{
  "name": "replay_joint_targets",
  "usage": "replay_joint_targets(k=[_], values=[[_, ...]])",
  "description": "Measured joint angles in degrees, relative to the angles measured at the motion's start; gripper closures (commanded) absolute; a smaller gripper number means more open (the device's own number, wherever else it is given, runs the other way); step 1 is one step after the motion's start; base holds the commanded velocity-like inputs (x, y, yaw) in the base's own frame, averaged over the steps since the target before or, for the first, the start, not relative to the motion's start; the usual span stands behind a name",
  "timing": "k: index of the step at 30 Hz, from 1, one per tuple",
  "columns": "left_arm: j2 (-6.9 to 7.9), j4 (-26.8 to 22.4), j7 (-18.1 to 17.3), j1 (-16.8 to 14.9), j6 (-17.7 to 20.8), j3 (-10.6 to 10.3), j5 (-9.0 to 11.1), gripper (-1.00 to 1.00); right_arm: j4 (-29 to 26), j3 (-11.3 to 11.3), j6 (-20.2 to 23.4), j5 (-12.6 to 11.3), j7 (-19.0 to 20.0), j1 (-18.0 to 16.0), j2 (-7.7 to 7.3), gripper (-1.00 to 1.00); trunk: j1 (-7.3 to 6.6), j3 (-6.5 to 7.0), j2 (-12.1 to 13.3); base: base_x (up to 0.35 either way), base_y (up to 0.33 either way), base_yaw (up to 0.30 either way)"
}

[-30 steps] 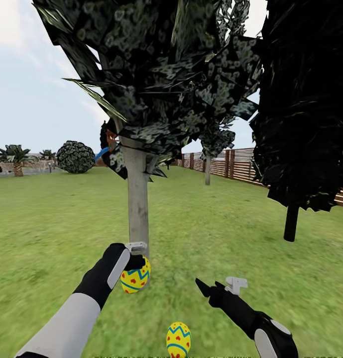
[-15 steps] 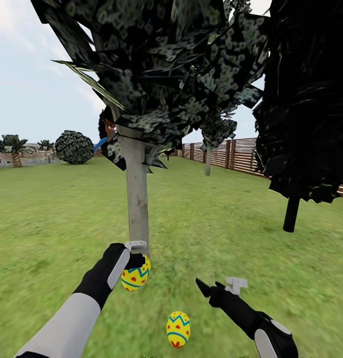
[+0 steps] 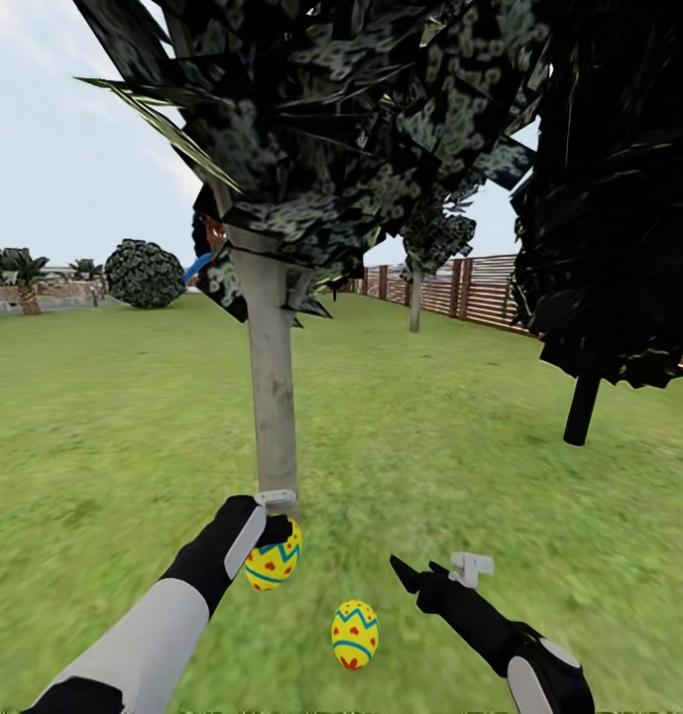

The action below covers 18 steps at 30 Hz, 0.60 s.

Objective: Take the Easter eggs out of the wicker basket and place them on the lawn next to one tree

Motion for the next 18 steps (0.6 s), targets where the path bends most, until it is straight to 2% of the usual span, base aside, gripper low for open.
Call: replay_joint_targets(k=[9,18], values=[[-0.08,2.28,0.00,-0.10,-4.90,0.03,-0.09,1.00,0.00,-0.10,0.02,-0.03,0.04,0.02,-0.01,-1.00,0.23,-2.00,-0.12,0.000,0.000,0.000],[-0.02,2.61,0.00,-0.12,-6.07,0.04,-0.09,1.00,0.00,-0.08,0.00,0.00,0.07,0.01,0.07,-1.00,0.46,-3.99,-0.24,0.000,0.000,0.000]])
